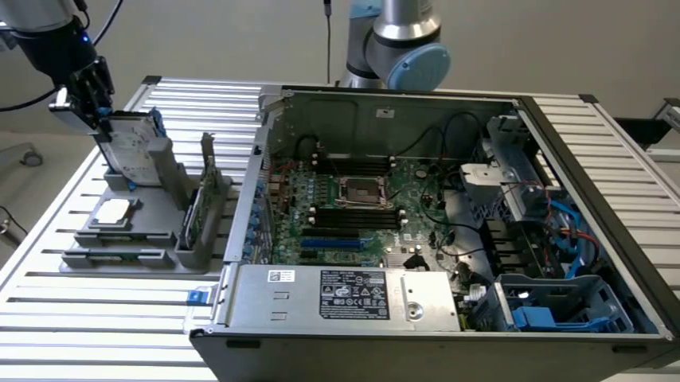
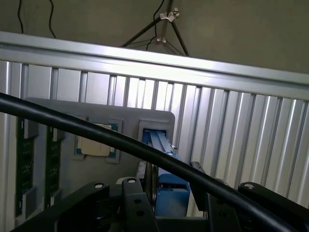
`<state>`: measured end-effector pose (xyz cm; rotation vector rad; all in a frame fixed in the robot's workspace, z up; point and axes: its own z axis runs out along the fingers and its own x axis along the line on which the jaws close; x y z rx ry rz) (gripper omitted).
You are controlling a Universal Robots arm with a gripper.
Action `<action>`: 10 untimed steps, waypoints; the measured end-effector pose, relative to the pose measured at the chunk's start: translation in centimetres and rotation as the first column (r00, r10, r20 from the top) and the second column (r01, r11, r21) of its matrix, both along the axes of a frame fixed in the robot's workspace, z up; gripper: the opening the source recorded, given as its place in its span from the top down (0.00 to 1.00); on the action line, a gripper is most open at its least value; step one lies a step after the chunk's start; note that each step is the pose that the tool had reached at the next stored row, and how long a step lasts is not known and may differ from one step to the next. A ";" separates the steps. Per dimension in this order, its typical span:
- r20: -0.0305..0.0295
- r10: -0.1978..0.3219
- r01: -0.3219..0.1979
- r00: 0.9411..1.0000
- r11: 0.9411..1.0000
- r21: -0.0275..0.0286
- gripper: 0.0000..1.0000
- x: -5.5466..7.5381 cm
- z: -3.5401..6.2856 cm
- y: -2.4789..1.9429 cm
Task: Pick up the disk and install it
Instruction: 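Pick up the disk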
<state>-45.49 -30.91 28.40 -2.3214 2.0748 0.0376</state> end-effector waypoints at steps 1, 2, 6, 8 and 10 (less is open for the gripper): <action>0.000 -0.003 0.003 1.000 1.000 0.000 0.52 0.0 -0.01 0.00; 0.000 -0.005 0.005 1.000 1.000 0.000 0.52 0.0 -0.02 0.00; 0.000 -0.018 0.018 1.000 1.000 0.000 0.54 0.0 -0.03 0.01; 0.000 -0.024 0.024 1.000 1.000 0.000 0.60 0.0 -0.03 0.01; -0.001 -0.031 0.031 1.000 1.000 0.000 0.65 0.0 -0.04 0.02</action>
